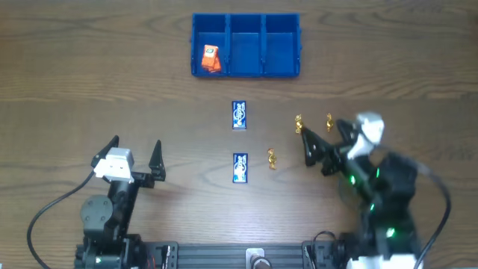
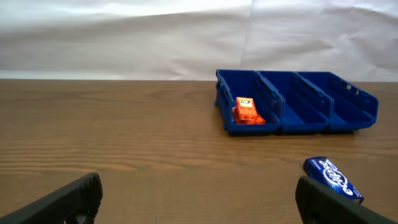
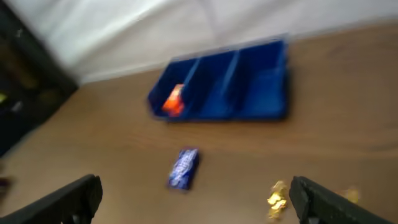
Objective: Sort Candies Into Trays
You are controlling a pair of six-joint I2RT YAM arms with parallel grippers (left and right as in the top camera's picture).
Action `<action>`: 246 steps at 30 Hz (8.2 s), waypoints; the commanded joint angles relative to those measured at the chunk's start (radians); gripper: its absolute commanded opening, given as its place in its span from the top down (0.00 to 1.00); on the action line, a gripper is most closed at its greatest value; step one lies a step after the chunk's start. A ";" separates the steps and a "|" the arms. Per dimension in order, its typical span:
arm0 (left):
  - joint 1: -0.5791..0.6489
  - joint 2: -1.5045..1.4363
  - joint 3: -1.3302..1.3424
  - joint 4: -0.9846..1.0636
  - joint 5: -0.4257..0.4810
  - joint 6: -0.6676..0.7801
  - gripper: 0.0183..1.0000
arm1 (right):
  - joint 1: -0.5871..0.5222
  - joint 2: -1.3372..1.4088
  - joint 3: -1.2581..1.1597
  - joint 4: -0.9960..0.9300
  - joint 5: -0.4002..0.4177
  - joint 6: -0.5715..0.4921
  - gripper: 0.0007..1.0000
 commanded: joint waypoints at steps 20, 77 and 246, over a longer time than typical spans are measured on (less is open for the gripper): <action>0.005 -0.008 -0.019 -0.033 0.018 0.016 0.00 | 0.731 1.155 0.696 -0.645 0.320 0.372 0.00; 0.005 -0.008 -0.019 -0.033 0.018 0.016 0.00 | 0.645 1.362 1.504 -1.039 0.669 0.283 0.83; 0.005 -0.008 -0.019 -0.033 0.018 0.016 0.00 | 0.497 1.063 1.011 -0.819 0.637 0.161 0.29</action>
